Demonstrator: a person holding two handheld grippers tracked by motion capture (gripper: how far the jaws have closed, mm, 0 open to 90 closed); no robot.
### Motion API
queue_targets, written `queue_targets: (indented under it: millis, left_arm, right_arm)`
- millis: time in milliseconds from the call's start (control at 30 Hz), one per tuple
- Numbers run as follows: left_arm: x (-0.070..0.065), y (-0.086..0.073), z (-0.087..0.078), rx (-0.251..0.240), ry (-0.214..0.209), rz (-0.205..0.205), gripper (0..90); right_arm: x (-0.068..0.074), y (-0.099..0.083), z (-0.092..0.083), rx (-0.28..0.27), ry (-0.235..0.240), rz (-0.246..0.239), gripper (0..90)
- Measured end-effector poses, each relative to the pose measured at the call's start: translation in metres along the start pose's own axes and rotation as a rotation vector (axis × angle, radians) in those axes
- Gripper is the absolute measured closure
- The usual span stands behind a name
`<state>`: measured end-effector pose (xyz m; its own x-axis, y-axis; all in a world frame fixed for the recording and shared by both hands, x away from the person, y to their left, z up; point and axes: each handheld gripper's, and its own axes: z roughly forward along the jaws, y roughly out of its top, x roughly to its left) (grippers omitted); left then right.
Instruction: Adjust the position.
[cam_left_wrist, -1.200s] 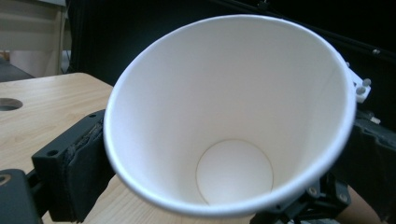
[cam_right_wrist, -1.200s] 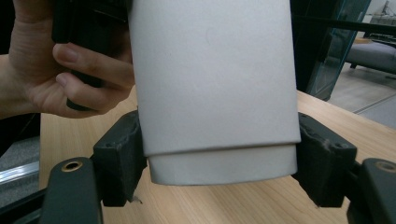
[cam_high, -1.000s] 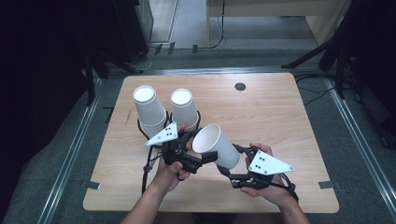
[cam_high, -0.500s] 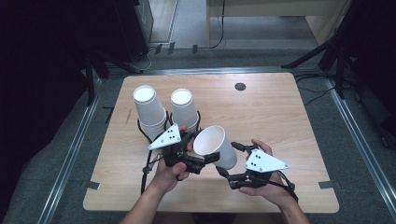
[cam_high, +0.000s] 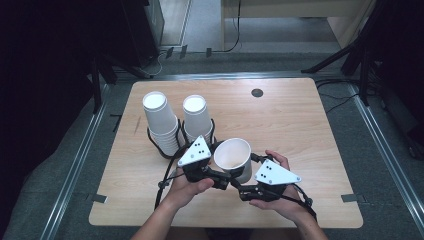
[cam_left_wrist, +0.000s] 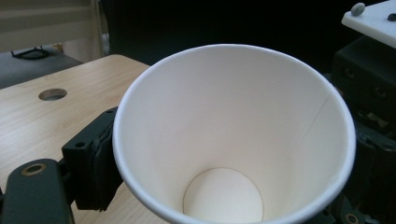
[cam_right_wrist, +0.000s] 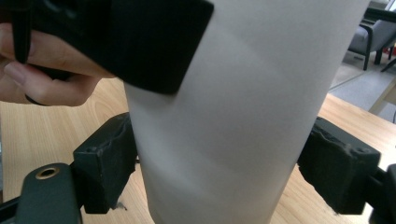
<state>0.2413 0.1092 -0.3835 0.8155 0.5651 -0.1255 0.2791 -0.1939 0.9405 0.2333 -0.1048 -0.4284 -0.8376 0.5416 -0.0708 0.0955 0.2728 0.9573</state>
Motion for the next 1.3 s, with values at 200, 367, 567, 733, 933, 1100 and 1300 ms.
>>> queue_targets:
  millis: [200, 367, 567, 733, 933, 1100, 1300]
  left_arm:
    - [-0.003, 0.0, 0.002, 0.003, -0.006, 0.016, 11.9]
    - [-0.003, 0.001, 0.002, -0.002, -0.002, 0.009, 12.7]
    - [-0.002, 0.0, 0.003, 0.005, 0.002, 0.013, 12.6]
    - [0.001, -0.002, 0.002, -0.01, 0.001, -0.006, 6.8]
    - [0.008, 0.0, -0.01, -0.062, 0.014, -0.036, 0.0]
    - [0.018, -0.008, -0.029, -0.115, 0.028, -0.052, 0.0]
    - [0.03, -0.028, -0.046, -0.136, 0.077, -0.08, 0.0]
  right_arm:
    - [0.0, 0.001, 0.0, -0.006, -0.005, 0.009, 19.0]
    - [-0.002, 0.0, 0.0, -0.013, 0.005, 0.04, 17.7]
    - [-0.002, 0.0, 0.001, -0.011, 0.001, 0.05, 18.4]
    - [0.001, -0.001, 0.0, -0.013, -0.01, 0.033, 21.3]
    - [-0.006, -0.008, 0.002, 0.002, -0.052, 0.051, 21.3]
    - [-0.021, -0.016, -0.001, -0.021, -0.143, 0.102, 21.2]
    - [-0.04, -0.028, -0.005, -0.034, -0.227, 0.158, 21.2]
